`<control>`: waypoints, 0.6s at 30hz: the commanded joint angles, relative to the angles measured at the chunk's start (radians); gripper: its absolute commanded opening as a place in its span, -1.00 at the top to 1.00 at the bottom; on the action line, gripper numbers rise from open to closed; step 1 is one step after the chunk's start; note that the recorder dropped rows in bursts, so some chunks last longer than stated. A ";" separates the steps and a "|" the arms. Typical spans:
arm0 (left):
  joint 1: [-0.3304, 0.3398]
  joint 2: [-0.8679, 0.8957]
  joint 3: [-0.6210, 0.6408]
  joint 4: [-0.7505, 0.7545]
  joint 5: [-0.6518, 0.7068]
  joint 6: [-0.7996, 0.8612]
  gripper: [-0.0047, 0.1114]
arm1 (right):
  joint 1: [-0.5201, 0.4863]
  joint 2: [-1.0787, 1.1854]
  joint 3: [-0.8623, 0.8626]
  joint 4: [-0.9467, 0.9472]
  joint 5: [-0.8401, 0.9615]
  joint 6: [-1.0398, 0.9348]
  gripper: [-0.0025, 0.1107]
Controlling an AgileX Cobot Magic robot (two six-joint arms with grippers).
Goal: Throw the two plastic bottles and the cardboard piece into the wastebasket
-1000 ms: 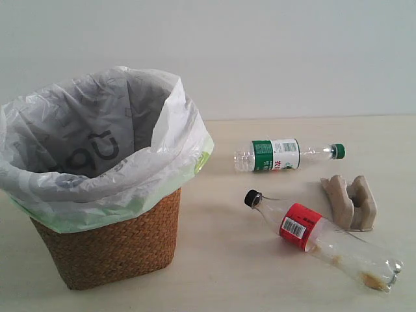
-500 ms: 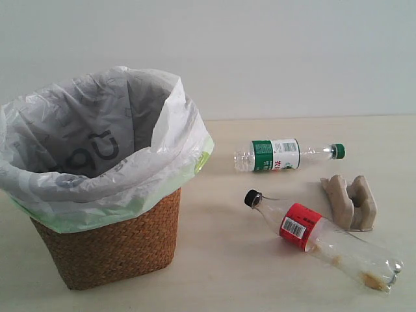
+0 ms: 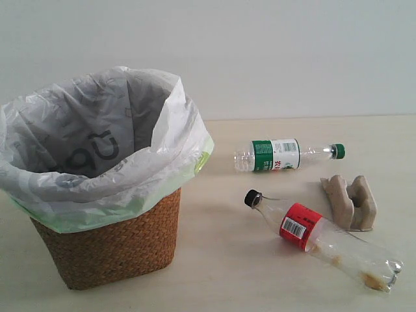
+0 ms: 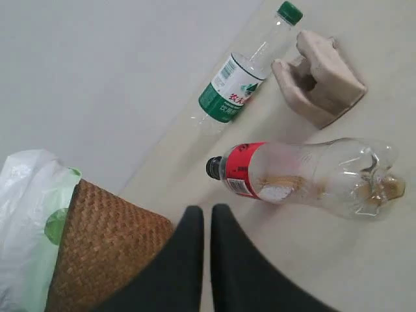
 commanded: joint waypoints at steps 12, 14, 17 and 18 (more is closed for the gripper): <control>-0.006 -0.003 -0.004 -0.002 -0.008 -0.009 -0.94 | -0.007 -0.006 0.000 0.021 -0.173 -0.140 0.96; -0.006 -0.003 -0.004 -0.002 -0.008 -0.009 -0.94 | -0.007 -0.006 0.000 0.021 -0.183 -0.138 0.96; -0.006 -0.003 -0.004 -0.002 -0.008 -0.009 -0.94 | -0.007 -0.006 0.000 0.021 -0.185 -0.140 0.96; -0.006 -0.003 -0.004 -0.002 -0.008 -0.009 -0.94 | -0.007 -0.006 0.000 0.021 -0.185 -0.140 0.96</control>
